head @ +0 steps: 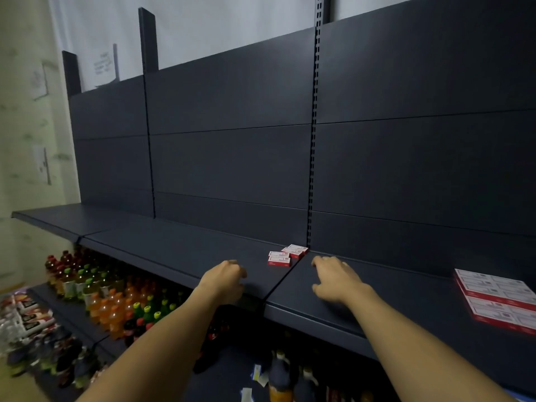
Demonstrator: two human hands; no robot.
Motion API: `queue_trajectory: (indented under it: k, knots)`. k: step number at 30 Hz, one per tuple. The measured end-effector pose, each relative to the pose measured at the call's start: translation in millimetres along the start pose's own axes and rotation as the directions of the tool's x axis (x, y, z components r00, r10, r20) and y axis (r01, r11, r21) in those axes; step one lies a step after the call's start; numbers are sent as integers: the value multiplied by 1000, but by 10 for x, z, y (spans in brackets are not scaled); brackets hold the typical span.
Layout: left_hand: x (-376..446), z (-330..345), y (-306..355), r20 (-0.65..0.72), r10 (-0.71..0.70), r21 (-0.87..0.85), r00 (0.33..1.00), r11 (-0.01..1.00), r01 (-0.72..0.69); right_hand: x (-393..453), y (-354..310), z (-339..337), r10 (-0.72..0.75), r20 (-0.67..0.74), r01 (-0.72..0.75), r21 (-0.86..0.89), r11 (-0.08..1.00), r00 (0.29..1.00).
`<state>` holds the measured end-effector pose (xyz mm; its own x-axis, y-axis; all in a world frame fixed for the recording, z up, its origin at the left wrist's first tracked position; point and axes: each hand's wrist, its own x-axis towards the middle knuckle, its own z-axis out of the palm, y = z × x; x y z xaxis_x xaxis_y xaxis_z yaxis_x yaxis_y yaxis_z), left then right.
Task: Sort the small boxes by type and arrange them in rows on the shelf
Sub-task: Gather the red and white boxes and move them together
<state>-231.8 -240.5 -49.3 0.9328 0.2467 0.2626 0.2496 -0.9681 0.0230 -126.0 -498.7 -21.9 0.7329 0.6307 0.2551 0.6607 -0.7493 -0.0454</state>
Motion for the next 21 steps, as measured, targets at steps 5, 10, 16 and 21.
queue_trajectory:
  k: [5, 10, 16, 21]
  knots:
    - [199, 86, -85, -2, 3, -17, 1000, 1000, -3, 285, -108, 98, -21, -12, 21, 5, 1000, 1000]
    - [506, 224, -172, 21, 16, -21, 1000, 1000, -15, 658, -138, 312, -26, -21, 27, 61, 998, 999]
    - [904, 465, -235, 42, 39, -36, 998, 999, -37, 1092, -172, 709, -26, -67, 38, 174, 984, 997]
    - [1253, 626, -181, -56, 38, -77, 998, 996, -42, 1411, -47, 918, 9, -151, 35, 282, 959, 988]
